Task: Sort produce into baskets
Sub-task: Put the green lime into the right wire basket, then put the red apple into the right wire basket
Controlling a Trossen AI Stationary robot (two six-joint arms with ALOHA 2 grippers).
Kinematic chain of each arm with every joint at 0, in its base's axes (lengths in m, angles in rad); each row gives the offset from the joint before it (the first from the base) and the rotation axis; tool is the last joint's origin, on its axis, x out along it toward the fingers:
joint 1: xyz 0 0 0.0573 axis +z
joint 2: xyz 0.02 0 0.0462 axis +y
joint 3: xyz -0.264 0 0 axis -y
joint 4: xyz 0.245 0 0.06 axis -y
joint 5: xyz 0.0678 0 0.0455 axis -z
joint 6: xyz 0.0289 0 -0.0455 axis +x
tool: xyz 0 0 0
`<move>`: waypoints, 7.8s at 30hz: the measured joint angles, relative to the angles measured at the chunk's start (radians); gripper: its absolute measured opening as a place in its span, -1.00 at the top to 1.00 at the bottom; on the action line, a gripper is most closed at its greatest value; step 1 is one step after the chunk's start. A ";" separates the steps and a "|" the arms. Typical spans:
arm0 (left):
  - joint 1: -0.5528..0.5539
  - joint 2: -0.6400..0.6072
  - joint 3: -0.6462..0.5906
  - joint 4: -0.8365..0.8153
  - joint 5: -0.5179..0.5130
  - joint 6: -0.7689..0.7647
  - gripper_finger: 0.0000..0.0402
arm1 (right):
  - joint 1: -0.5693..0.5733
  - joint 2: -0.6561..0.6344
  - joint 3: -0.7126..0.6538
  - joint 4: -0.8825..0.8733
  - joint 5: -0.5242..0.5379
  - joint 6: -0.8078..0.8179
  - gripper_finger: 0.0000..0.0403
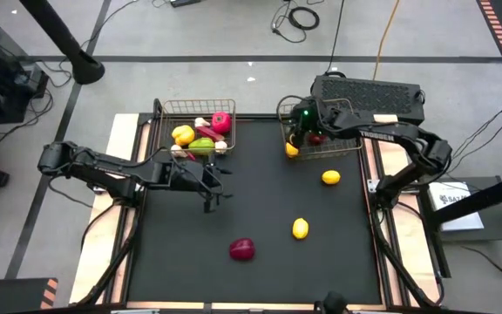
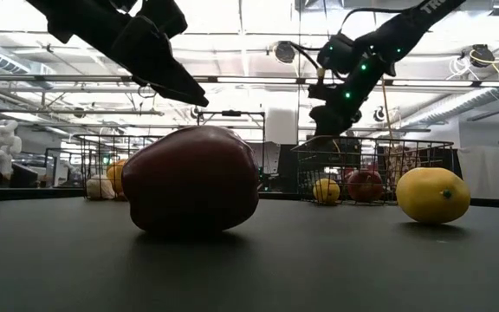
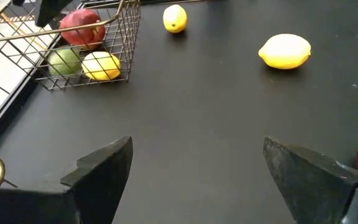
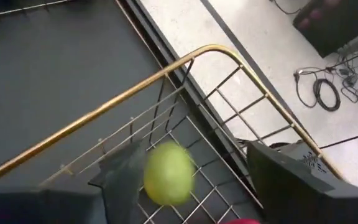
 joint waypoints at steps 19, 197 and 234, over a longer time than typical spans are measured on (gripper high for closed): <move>-0.036 0.000 0.000 0.000 0.003 -0.078 -0.83 | 0.575 -0.329 -0.138 0.025 -0.390 0.210 -0.48; -0.492 0.454 0.003 0.364 -0.167 -0.336 -0.49 | 0.920 0.425 -0.212 1.021 -0.183 0.486 0.46; -0.487 0.454 0.003 0.367 -0.192 -0.332 -0.49 | 0.914 0.427 -0.211 1.014 -0.177 0.602 0.84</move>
